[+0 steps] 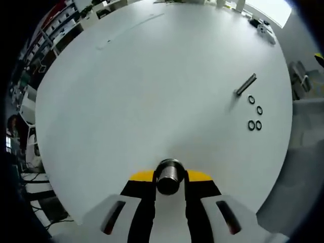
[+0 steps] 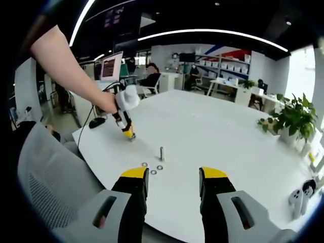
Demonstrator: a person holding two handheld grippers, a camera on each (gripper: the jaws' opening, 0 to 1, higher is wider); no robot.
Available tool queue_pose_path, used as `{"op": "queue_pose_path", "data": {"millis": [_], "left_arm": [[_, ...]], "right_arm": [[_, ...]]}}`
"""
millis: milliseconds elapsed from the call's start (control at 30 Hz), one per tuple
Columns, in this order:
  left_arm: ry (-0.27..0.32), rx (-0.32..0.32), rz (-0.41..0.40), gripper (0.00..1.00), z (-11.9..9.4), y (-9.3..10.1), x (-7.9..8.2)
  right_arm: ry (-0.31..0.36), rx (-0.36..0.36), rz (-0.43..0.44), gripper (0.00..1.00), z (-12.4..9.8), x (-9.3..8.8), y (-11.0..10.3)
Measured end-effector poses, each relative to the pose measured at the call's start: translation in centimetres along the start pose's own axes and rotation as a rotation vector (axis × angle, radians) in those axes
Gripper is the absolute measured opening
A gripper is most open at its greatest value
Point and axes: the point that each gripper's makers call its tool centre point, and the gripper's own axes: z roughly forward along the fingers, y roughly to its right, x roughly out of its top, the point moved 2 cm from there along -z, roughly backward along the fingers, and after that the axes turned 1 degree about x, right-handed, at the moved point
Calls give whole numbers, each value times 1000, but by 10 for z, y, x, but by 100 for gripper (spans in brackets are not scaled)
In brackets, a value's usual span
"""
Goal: Place the washer onto the threaded stud by aligning its center hole with the stud, sliding it down to the base, and recovering from edge contact or off-axis alignment until the washer reaches the visible bottom stop.
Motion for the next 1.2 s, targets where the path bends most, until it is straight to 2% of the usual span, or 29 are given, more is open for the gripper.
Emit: {"op": "queue_pose_path", "data": {"millis": [267, 333, 367, 433, 533, 600, 700, 800, 900, 1033, 1133, 1200], "left_arm": [[6, -11, -24, 20, 0, 0, 0], [41, 15, -40, 22, -4, -3, 3], [66, 21, -81, 24, -5, -3, 5], [73, 8, -112, 30, -7, -1, 5], [95, 18, -91, 29, -19, 4, 6], [132, 30, -107, 29, -28, 5, 8], [209, 56, -175, 29, -44, 4, 12], [235, 68, -224, 31, -57, 11, 6], [327, 71, -275, 30, -72, 19, 7], [378, 106, -257, 28, -87, 29, -1], [432, 94, -305, 28, -97, 41, -6], [444, 99, -307, 29, -102, 46, -11]], "right_arm": [[-3, 0, -3, 42, 0, 0, 0], [-5, 2, -3, 42, 0, -1, 0], [-8, 3, -6, 42, 0, -1, -1], [-6, 7, -9, 42, 1, -1, -2], [-2, 13, -12, 42, 1, 0, -3], [-4, 14, -12, 42, 1, 0, -4], [-14, 5, 25, 42, 1, -3, 1], [-7, 9, 44, 42, 1, -2, 2], [-6, 20, 32, 42, 1, -1, -2], [-3, 34, 11, 42, 2, 0, -6], [-1, 44, 2, 42, 2, 1, -8], [0, 46, 0, 42, 2, 1, -9]]}}
